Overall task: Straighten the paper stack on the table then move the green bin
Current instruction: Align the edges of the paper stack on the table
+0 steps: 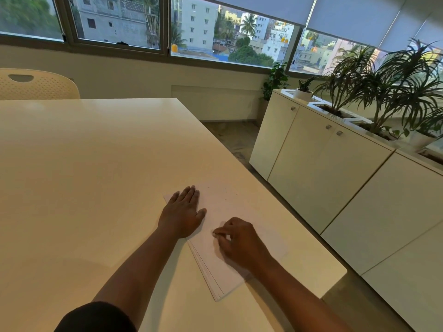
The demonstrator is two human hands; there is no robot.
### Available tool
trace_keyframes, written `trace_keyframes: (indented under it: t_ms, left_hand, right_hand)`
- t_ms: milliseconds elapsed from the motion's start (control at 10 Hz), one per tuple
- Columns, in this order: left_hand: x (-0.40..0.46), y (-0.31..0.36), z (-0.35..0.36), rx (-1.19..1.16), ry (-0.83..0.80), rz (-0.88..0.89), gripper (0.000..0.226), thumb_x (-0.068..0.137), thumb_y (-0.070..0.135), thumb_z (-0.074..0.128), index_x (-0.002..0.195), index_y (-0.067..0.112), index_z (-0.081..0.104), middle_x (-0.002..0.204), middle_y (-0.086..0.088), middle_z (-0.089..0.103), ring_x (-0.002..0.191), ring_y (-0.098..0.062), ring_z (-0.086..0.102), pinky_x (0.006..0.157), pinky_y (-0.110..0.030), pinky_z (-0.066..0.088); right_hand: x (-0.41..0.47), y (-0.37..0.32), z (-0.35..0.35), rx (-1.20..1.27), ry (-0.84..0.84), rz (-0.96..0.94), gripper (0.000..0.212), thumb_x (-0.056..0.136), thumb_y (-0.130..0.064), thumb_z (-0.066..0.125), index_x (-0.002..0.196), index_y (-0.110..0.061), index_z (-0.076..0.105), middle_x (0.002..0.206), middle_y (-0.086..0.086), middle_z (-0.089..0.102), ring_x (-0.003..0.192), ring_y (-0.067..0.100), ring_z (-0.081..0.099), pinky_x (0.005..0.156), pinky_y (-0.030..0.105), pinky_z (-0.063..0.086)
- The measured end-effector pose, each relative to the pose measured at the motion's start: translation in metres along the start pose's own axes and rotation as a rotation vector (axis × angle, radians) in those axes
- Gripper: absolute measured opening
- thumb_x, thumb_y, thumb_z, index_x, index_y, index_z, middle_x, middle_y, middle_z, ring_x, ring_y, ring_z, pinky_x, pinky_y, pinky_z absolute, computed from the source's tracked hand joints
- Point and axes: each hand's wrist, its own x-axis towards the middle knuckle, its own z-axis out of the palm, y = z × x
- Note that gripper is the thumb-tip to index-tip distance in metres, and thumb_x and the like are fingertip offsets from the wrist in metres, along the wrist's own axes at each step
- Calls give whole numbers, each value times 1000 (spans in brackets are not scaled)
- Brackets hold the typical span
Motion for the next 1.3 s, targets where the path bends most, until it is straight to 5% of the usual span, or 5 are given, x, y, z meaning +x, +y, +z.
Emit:
trace_keyframes:
  t_ms: [200,400,900,1100,1300]
  left_hand:
    - [0,0,0,19,-9,-1,69,103,52,15,156,12,-3,165,-5,-7,152,-15,-9,124,-37,-2]
    - [0,0,-1,13,-15,6,68,103,50,16,156,11,-3,165,-6,-7,152,-16,-9,124,-37,-2]
    - [1,-1,1,4,-20,6,69,103,51,16,156,11,-2,165,-6,-7,152,-15,-9,124,-37,-2]
    - [1,-3,2,-6,-9,7,70,102,53,17,156,12,-3,165,-5,-8,152,-15,-9,124,-36,-2]
    - [-12,2,-4,-181,190,31,62,105,43,25,157,13,9,165,-3,3,152,-14,0,124,-33,1]
  right_hand:
    - [15,23,-24,-139,160,173,22,90,-11,58,106,-12,74,97,12,70,86,17,64,80,15,43]
    - [-7,-12,4,-27,-11,-11,20,90,-29,60,106,-24,72,95,-4,66,82,3,58,79,23,54]
    - [-12,-16,7,-48,45,50,18,91,-26,61,105,-21,72,98,1,68,86,7,60,81,18,52]
    - [0,14,-24,-113,164,212,22,88,-10,60,103,-14,75,96,13,71,81,20,65,79,29,56]
    - [-14,11,-19,-24,197,203,19,89,-17,64,105,-18,74,100,6,72,84,13,66,79,23,54]
